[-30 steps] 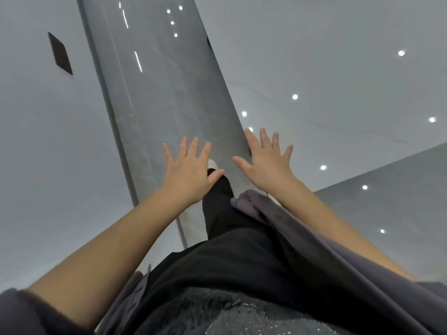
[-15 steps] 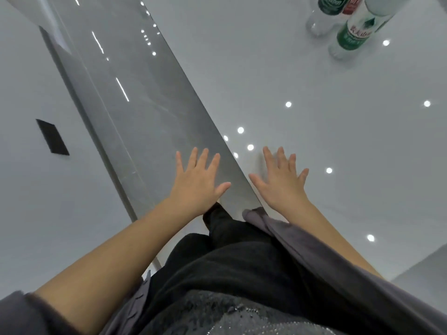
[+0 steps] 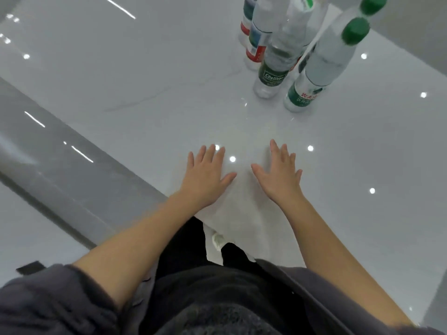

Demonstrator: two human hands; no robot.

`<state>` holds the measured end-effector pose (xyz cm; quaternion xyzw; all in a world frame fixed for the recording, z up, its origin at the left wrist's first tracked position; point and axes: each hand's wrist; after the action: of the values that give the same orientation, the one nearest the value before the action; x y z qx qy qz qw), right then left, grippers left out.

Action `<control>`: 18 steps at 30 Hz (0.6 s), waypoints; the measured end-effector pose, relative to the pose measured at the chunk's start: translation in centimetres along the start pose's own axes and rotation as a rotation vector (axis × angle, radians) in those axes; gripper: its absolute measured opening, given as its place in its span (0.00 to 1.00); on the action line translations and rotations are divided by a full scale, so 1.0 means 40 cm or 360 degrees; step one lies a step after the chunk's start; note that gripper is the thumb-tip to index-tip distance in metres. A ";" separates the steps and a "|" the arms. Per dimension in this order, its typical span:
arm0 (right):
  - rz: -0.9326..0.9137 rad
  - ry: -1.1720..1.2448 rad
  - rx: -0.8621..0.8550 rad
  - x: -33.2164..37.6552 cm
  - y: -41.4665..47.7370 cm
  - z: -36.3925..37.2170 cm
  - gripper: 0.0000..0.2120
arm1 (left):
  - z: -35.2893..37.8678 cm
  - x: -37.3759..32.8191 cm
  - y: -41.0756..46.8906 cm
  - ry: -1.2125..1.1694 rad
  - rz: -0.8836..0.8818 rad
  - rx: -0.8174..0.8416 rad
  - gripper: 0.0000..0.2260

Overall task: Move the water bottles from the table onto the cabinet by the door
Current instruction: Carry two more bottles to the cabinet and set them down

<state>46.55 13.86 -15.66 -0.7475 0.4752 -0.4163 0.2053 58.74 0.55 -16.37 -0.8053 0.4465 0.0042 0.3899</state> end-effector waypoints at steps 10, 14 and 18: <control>0.0199 0.1342 -0.0781 0.093 0.204 -0.149 0.48 | -0.274 -0.040 0.372 -0.0467 0.0610 0.0002 0.39; 0.0127 0.1430 -0.0984 0.096 0.271 -0.174 0.40 | -0.296 -0.080 0.453 -0.0613 0.0683 0.0047 0.40; 0.0115 0.1544 -0.1152 0.096 0.302 -0.199 0.32 | -0.303 -0.102 0.489 -0.0822 0.0736 0.0038 0.37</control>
<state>34.31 5.57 -17.97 -0.4782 0.6511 -0.5143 -0.2879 38.02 -10.01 -18.71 -0.6506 0.5037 0.2909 0.4881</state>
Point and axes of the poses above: each hand's wrist, its own y-axis towards the middle knuckle, its own z-axis out of the palm, x = y × z, and after that the axes turned 11 degrees about x, right-handed
